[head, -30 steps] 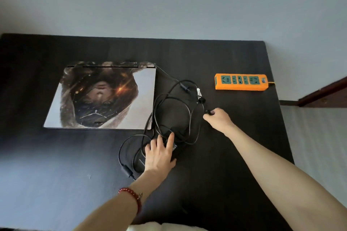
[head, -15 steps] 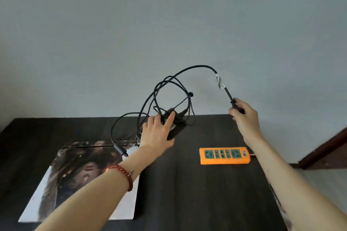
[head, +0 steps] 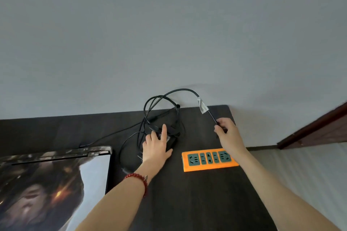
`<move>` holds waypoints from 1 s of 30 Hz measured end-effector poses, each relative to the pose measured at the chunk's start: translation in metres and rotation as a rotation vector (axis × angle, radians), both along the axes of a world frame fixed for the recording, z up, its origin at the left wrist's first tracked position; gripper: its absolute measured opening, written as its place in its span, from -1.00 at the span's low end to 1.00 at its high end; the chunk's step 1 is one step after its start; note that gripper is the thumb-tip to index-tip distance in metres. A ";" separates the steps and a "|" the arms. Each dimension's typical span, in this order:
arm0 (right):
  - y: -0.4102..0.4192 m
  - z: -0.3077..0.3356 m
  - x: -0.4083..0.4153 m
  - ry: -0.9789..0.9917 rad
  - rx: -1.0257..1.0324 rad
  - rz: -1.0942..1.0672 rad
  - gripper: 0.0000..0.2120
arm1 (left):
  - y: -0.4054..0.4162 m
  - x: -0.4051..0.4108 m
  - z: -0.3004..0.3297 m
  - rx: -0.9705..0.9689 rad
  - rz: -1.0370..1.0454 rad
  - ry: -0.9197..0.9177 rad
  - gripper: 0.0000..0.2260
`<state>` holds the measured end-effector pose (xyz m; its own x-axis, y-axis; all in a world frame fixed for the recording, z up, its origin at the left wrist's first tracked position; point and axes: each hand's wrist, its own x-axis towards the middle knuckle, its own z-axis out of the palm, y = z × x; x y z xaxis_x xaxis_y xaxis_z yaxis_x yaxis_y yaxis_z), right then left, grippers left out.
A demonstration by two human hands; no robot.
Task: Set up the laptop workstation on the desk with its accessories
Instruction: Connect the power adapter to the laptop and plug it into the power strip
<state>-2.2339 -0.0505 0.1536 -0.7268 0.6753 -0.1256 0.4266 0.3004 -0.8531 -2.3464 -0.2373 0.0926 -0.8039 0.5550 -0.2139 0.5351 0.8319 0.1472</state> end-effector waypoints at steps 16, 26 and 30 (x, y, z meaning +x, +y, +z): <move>-0.010 -0.023 -0.012 -0.288 -0.259 0.235 -0.89 | -0.036 0.037 0.006 0.270 0.058 0.250 -0.40; -0.014 -0.040 -0.002 -0.243 -0.142 0.169 -0.89 | -0.025 0.084 -0.031 0.197 -0.277 -0.033 -0.45; -0.023 -0.041 0.002 -0.207 -0.002 0.147 -0.88 | -0.026 0.083 -0.033 0.185 -0.318 0.058 -0.46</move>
